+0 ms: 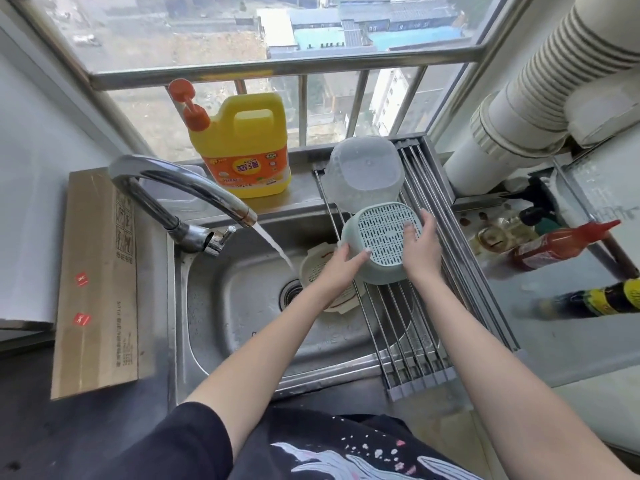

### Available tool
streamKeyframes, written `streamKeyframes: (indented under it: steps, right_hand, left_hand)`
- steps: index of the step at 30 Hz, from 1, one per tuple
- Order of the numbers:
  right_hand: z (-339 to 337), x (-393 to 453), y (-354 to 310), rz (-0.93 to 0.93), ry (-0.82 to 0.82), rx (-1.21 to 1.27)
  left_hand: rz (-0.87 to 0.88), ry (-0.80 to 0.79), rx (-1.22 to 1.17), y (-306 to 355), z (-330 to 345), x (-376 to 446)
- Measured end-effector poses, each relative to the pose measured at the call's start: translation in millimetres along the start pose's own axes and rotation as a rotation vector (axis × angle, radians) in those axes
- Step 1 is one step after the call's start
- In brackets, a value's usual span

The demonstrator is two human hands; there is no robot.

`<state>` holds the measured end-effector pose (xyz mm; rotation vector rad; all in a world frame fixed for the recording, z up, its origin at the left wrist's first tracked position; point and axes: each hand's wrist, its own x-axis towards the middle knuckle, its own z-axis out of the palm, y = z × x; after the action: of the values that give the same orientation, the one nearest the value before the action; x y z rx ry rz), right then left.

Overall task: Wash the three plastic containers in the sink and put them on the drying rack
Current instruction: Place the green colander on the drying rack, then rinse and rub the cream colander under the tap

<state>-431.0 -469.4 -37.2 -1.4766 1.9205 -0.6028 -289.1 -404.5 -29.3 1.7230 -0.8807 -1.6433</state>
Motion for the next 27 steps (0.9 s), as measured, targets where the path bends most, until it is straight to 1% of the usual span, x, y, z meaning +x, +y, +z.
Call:
streamKeyframes:
  steps: [2, 3, 7, 9, 10, 11, 12, 13, 14, 15, 16, 17, 18, 19, 21, 22, 24, 27]
  right_hand:
    - [-0.8, 2.7, -0.4, -0.008, 0.069, -0.056]
    - [-0.8, 3.7, -0.6, -0.012, 0.087, -0.097]
    - [4.4, 2.7, -3.6, 0.008, 0.137, -0.321]
    - [4.8, -7.2, -9.1, 0.024, 0.217, -0.319]
    - [5.0, -16.0, -12.0, -0.033, 0.283, -0.272]
    - [6.3, -27.4, -15.1, -0.161, 0.325, -0.206]
    - [10.4, -41.7, -17.2, -0.335, 0.302, -0.160]
    - [17.3, -58.2, -18.8, -0.508, 0.216, -0.146]
    - [26.3, -73.6, -20.3, -0.649, 0.086, -0.161]
    - [38.3, -86.3, -22.1, -0.720, -0.076, -0.201]
    - [51.2, -97.0, -24.4, -0.706, -0.249, -0.260]
    - [66.2, -105.1, -25.6, -0.627, -0.403, -0.340]
    - [83.1, -109.6, -22.9, -0.507, -0.536, -0.433]
    - [98.5, -111.6, -18.2, -0.379, -0.636, -0.497]
    - [122.9, -107.2, -3.7, -0.136, -0.748, -0.542]
    - [130.3, -103.3, 3.5, -0.051, -0.777, -0.547]
    - [139.0, -95.5, 22.2, 0.027, -0.824, -0.587]
    - [144.7, -92.0, 46.0, -0.029, -0.853, -0.645]
  left_hand:
    - [-0.052, -0.069, -0.115, 0.7, 0.0, 0.7]
    - [-0.062, -0.087, -0.127, -0.3, -0.6, 2.6]
    - [-0.077, -0.137, 0.008, -5.3, -4.2, 7.9]
    - [-0.068, -0.094, 0.034, -6.2, -7.9, 7.0]
    - [-0.048, -0.050, 0.025, -8.6, -11.6, 5.9]
    - [-0.034, 0.000, 0.009, -13.4, -16.7, 4.3]
    - [-0.045, 0.050, -0.011, -21.4, -23.5, 2.4]
    - [-0.085, 0.091, -0.032, -31.7, -31.5, -0.5]
    - [-0.142, 0.124, -0.048, -44.3, -40.3, -4.0]
    - [-0.211, 0.144, -0.057, -57.8, -49.1, -8.1]
    - [-0.289, 0.160, -0.052, -70.2, -58.1, -13.8]
    - [-0.360, 0.171, -0.036, -81.6, -66.2, -19.5]
    - [-0.418, 0.177, -0.016, -91.6, -73.8, -25.5]
    - [-0.451, 0.186, -0.004, -100.7, -80.5, -30.1]
    - [-0.484, 0.216, -0.024, -113.9, -91.7, -40.2]
    - [-0.500, 0.232, -0.048, -118.2, -96.4, -45.7]
    - [-0.527, 0.256, -0.115, -125.2, -104.2, -55.6]
    - [-0.554, 0.276, -0.194, -133.0, -110.5, -65.0]
